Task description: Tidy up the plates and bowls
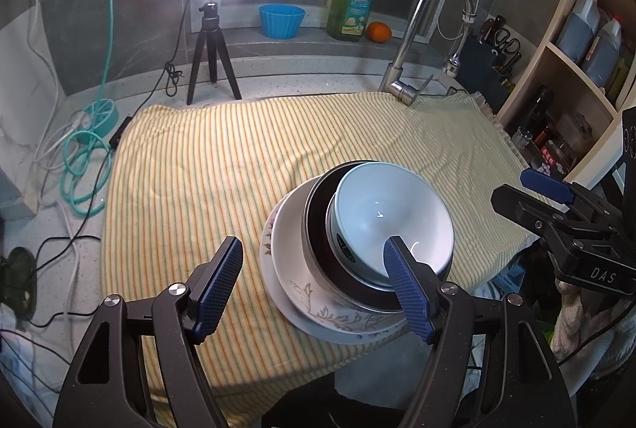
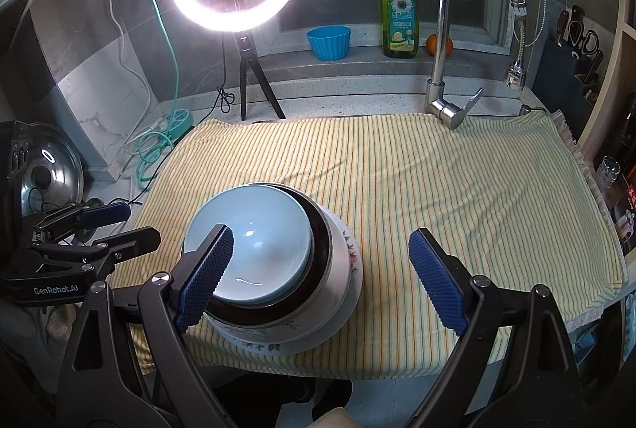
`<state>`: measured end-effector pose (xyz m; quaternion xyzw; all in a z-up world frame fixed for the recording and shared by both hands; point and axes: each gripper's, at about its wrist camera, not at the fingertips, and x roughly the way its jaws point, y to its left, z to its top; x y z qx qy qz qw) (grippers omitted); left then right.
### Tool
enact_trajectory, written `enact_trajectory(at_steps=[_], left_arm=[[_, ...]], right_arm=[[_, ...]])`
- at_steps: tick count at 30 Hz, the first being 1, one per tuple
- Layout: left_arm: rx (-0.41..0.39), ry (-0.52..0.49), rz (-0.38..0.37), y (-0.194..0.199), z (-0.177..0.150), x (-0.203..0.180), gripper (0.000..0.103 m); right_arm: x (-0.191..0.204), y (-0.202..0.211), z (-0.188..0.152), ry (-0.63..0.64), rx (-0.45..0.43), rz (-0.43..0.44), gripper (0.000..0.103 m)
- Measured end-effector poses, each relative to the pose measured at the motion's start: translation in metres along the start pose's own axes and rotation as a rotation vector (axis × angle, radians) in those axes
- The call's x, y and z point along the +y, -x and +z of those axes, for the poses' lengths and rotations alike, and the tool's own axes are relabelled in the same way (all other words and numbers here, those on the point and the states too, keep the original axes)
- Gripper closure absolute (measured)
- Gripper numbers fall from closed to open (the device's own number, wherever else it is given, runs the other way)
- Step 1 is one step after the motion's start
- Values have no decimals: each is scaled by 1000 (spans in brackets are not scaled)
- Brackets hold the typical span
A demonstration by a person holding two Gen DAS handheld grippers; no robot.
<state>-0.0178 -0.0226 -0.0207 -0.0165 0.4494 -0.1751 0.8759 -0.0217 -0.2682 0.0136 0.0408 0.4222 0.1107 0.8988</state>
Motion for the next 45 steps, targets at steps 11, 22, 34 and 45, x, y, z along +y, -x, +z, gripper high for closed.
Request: enact_trajectory(at_steps=[11,22,34,45], left_arm=[[0,3,-1,0,0,0,30],[-1,3,6,1,0,0,30],[1,-7,33,0,0,-1,30],[-18,14,65,2,2,3,29]], right_arm=[[0,0,0,-1,1,0,11],[0,-1,-1,-2,1,-2,11],[0,-1,0,-2,-1,-2,11],[-3,-3,-1,3,2,-10,11]])
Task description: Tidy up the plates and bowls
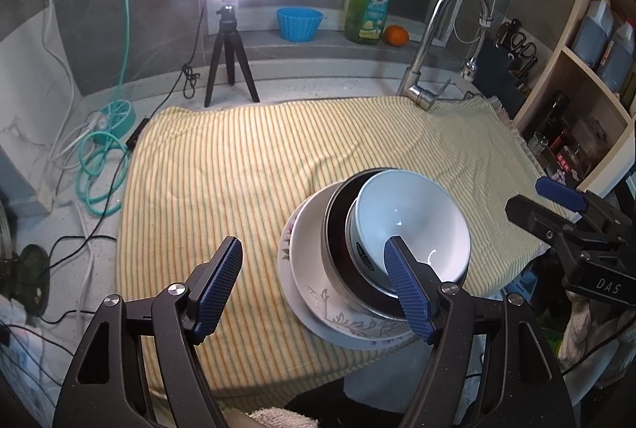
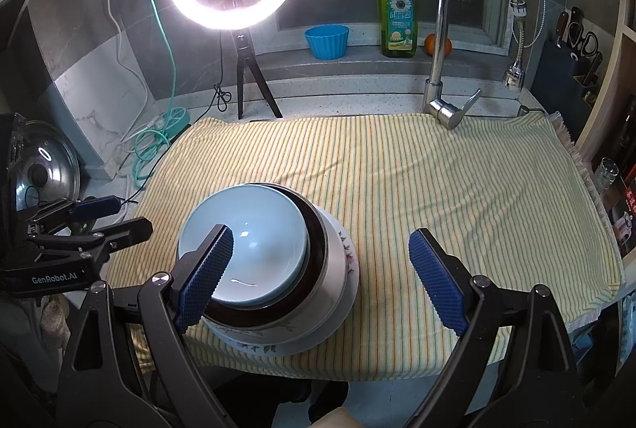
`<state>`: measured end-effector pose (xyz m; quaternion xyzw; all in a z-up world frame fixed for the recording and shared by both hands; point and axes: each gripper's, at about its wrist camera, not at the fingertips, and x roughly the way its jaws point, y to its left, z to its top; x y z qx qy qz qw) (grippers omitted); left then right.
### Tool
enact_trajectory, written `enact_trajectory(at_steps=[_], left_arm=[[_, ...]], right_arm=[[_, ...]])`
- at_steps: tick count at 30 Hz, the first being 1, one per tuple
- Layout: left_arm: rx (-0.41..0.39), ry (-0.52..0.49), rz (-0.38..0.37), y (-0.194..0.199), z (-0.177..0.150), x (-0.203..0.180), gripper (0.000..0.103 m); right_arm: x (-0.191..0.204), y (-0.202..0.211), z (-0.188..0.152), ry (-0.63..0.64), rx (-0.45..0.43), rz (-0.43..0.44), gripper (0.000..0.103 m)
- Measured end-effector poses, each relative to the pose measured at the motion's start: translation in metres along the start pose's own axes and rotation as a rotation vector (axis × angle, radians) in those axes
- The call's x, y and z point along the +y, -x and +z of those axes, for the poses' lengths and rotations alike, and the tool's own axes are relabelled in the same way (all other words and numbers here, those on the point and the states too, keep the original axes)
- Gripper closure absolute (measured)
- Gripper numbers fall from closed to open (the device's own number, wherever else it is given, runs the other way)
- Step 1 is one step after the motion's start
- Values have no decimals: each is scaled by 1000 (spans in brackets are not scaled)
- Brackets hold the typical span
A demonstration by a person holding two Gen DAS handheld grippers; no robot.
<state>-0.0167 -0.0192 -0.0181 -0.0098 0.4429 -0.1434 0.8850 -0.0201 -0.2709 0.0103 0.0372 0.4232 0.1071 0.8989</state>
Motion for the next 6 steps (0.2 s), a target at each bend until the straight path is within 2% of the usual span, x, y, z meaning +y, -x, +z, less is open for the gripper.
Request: enact_trajectory(at_steps=[6], left_arm=[[-39,-24,25,3,3,-1,29]], right_arm=[[-4,-3,0,0,12,-1,11]])
